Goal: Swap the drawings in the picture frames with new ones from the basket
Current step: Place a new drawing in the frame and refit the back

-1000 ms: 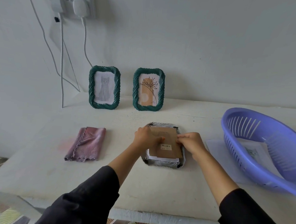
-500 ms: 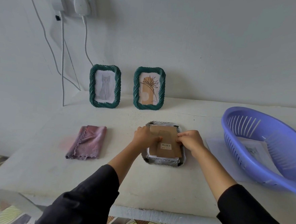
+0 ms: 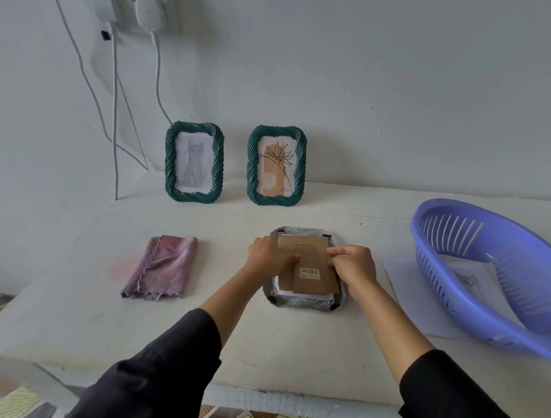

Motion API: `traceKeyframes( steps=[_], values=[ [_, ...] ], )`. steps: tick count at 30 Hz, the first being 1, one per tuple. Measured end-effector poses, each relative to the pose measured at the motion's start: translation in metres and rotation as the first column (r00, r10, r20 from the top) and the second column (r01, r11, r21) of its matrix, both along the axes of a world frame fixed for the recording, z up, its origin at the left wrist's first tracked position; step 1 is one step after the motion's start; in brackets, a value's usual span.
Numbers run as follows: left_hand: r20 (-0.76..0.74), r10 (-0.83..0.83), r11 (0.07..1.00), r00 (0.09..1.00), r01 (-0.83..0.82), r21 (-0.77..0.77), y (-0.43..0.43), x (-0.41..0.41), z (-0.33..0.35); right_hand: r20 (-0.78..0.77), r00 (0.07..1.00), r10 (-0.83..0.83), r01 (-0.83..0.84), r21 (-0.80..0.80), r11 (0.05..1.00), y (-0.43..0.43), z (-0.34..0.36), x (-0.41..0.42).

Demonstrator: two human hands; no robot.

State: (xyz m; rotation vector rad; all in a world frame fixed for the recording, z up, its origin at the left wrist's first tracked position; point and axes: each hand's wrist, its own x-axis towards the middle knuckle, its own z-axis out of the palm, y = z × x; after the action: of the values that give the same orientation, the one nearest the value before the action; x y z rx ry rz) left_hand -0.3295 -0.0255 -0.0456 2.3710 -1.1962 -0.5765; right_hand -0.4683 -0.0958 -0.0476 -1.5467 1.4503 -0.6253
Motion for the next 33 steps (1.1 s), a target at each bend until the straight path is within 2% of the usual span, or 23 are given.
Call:
traceKeyframes(
  steps=[11, 19, 24, 29, 33],
  values=[
    [0.069, 0.019, 1.000, 0.997, -0.019, 0.009, 0.002, -0.001, -0.002, -0.070, 0.996, 0.050, -0.051, -0.020, 0.998, -0.002, 0.001, -0.002],
    [0.134, -0.036, 0.998, 0.990, 0.028, 0.055, 0.001, -0.002, 0.003, -0.166, 0.980, 0.108, -0.115, -0.034, 0.993, -0.004, 0.005, -0.001],
    [0.179, -0.056, 0.996, 0.982, 0.043, 0.078, 0.002, -0.005, 0.007, -0.320, 0.940, 0.120, -0.158, -0.095, 0.983, -0.003, 0.010, 0.003],
    [0.187, -0.066, 0.995, 0.980, 0.051, 0.088, 0.001, -0.005, 0.008, -0.522, 0.846, 0.111, -0.224, -0.159, 0.961, -0.001, 0.017, 0.012],
    [0.179, -0.068, 0.995, 0.981, 0.053, 0.088, 0.000, -0.005, 0.008, -0.627, 0.774, 0.084, -0.269, -0.206, 0.941, 0.000, 0.021, 0.015]
  ],
)
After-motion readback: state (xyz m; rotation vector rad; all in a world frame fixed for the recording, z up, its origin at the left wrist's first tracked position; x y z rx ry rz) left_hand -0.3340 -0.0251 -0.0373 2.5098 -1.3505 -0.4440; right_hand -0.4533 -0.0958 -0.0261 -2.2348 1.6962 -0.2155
